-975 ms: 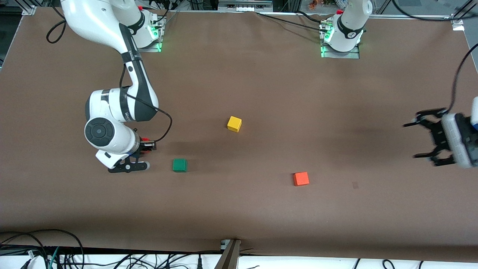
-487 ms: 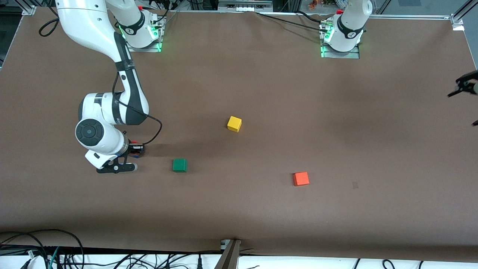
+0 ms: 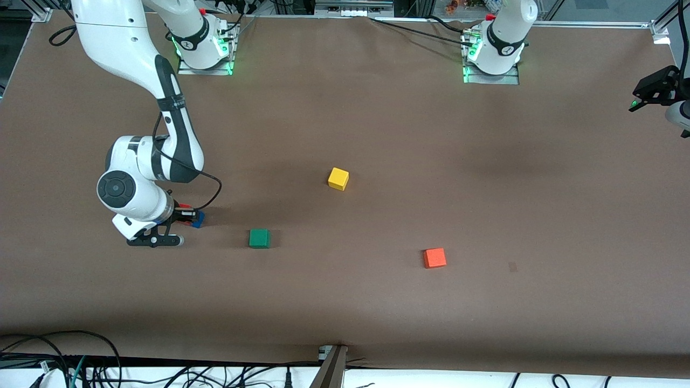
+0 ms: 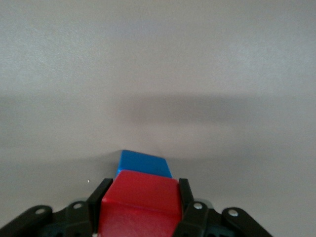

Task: Pass red block to right arm, stack on blue
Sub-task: 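Carry the red cube with the right gripper over the blue cube, then lower the red cube onto the blue cube and open the right gripper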

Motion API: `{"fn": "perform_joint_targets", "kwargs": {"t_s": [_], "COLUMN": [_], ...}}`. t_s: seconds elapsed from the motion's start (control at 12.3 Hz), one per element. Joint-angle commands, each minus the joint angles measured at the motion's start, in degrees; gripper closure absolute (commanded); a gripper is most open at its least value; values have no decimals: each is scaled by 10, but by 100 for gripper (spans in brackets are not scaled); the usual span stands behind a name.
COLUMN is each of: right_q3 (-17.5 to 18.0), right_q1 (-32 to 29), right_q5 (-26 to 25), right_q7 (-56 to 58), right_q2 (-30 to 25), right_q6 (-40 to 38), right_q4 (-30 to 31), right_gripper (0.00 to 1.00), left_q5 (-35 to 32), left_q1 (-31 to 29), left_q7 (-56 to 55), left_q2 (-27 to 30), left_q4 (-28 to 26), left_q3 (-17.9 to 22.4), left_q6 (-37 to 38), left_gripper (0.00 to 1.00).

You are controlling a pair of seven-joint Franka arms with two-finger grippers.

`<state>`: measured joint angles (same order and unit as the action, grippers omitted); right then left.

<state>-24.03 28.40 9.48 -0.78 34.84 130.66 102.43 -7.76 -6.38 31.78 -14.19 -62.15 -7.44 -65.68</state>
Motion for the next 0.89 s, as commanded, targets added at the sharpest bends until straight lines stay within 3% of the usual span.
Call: {"fn": "perform_joint_targets", "kwargs": {"t_s": [0.0, 0.32, 0.41, 0.49, 0.57, 0.81], "right_q3": [2, 2, 2, 2, 2, 1], "right_q1": [1, 1, 0, -1, -7, -25], "right_q5": [28, 29, 29, 33, 33, 32], "right_q7": [9, 10, 9, 7, 10, 12], "right_q2": [-20, -22, -22, -21, -22, -25], "right_q6": [15, 15, 15, 15, 15, 10], "right_q4": [25, 25, 23, 20, 16, -5], "right_gripper": [100, 100, 90, 31, 0, 0], "left_q5": [18, 19, 25, 33, 51, 71], "left_q1": [0, 29, 29, 29, 30, 63], "left_q7": [-56, -190, -199, -203, -207, -267], "left_q2": [12, 12, 12, 12, 26, 158], "left_q4": [-4, -7, -5, -5, -26, -234], "left_q3": [-1, -9, -14, -14, -2, 50], "left_q6": [13, 47, 42, 42, 24, -94], "left_gripper": [0, 0, 0, 0, 0, 0]}}
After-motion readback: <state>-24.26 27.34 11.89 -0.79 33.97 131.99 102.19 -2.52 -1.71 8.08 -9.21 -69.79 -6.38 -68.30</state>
